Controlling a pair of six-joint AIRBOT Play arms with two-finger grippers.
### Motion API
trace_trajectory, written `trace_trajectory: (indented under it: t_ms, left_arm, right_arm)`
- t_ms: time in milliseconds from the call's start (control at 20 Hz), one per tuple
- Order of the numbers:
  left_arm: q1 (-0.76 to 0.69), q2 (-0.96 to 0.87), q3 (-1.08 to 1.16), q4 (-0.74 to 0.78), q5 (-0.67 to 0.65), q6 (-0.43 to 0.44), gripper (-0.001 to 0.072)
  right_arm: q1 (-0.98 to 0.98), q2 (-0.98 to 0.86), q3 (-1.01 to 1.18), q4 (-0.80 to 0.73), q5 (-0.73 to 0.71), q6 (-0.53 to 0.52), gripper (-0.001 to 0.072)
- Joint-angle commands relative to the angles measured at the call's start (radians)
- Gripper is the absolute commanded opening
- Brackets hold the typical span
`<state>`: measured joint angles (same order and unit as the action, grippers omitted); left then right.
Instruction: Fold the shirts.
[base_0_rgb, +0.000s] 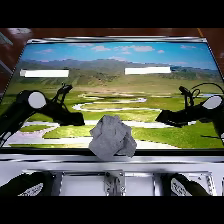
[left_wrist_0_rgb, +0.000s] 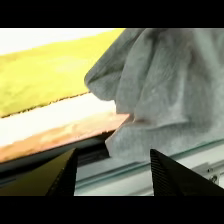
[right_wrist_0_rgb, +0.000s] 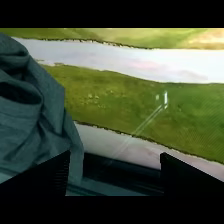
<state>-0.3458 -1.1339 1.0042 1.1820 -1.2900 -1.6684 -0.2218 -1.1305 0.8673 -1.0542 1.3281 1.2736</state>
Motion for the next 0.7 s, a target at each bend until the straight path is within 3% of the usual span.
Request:
trace_trajectory:
  t_ms: [0, 250, 500, 650]
  left_arm:
    - [0.053, 0.124, -0.232, -0.123, -0.045, 0.045, 0.0540]
    - [-0.048, 0.201, -0.602, -0.421, 0.275, 0.045, 0.0541]
    - [-0.153, 0.116, -0.638, -0.526, 0.549, 0.045, 0.0541]
    - [-0.179, 0.043, -0.629, -0.555, 0.628, 0.050, 0.0540]
  right_arm:
    - [-0.070, -0.046, -0.080, 0.020, 0.115, -0.074, 0.0694]
    - [0.019, -0.063, -0.217, 0.045, 0.043, -0.082, 0.0695]
    - [0.138, -0.124, -0.225, 0.112, -0.015, -0.073, 0.0695]
    - [0.199, -0.176, -0.225, 0.148, -0.031, -0.063, 0.0694]
